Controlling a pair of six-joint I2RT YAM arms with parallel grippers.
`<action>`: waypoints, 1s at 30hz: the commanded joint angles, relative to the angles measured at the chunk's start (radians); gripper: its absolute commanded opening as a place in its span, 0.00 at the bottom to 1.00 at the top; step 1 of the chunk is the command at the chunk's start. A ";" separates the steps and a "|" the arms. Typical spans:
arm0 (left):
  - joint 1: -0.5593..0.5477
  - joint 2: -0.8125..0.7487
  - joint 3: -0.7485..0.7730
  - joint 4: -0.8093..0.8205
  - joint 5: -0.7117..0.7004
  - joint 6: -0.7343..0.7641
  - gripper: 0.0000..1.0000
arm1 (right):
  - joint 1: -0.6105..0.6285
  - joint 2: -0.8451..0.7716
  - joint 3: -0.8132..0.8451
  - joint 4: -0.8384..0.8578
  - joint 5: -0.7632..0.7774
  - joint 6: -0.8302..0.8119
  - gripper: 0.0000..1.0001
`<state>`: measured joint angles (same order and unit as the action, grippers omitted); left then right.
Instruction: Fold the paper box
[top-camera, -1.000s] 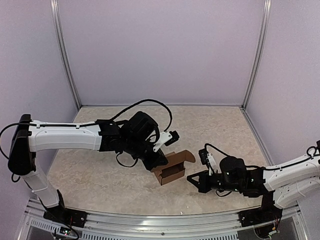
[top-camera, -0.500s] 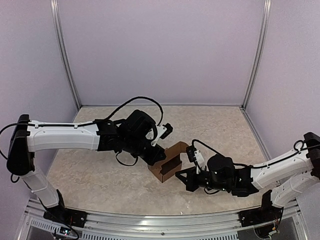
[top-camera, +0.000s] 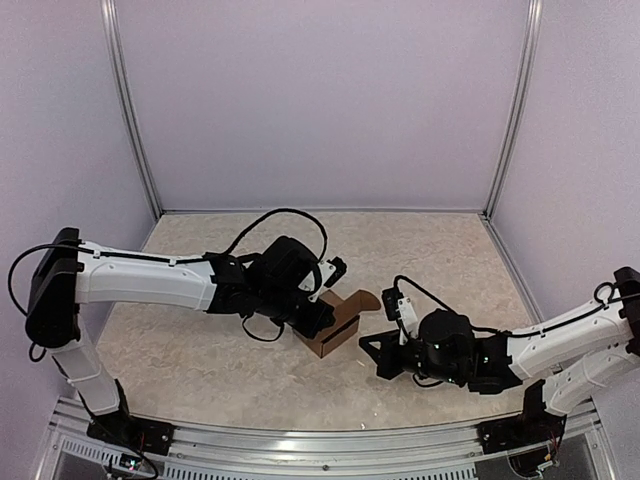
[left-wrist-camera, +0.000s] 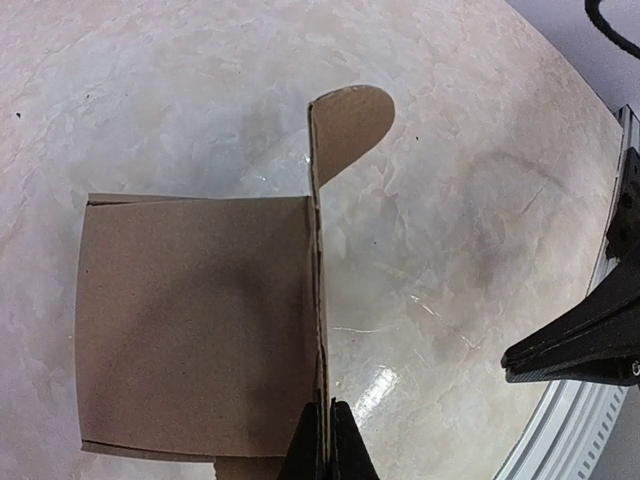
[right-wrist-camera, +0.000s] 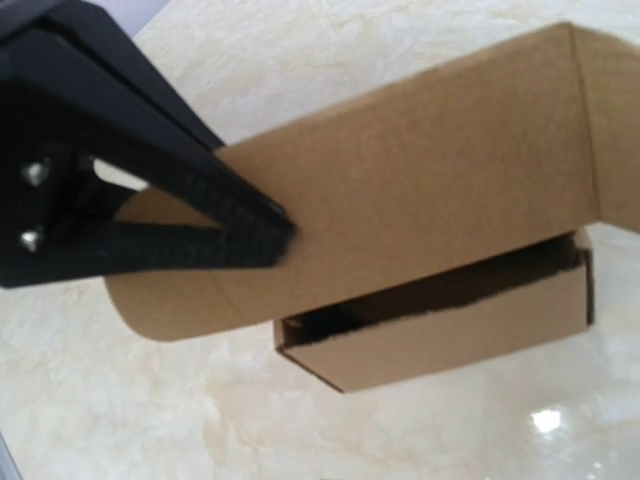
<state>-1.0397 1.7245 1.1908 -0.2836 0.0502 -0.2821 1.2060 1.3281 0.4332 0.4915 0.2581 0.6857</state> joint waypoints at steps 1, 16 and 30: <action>-0.002 0.057 -0.030 0.030 -0.010 -0.008 0.00 | 0.009 -0.040 -0.026 -0.057 0.039 0.007 0.00; -0.007 0.108 -0.087 0.072 -0.011 0.005 0.00 | 0.010 -0.015 -0.003 -0.073 0.045 -0.011 0.00; -0.012 0.047 -0.083 0.031 -0.046 0.047 0.27 | 0.010 -0.099 0.067 -0.219 0.131 -0.087 0.11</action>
<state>-1.0470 1.8080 1.1183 -0.2180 0.0181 -0.2546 1.2072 1.2655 0.4675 0.3397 0.3477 0.6384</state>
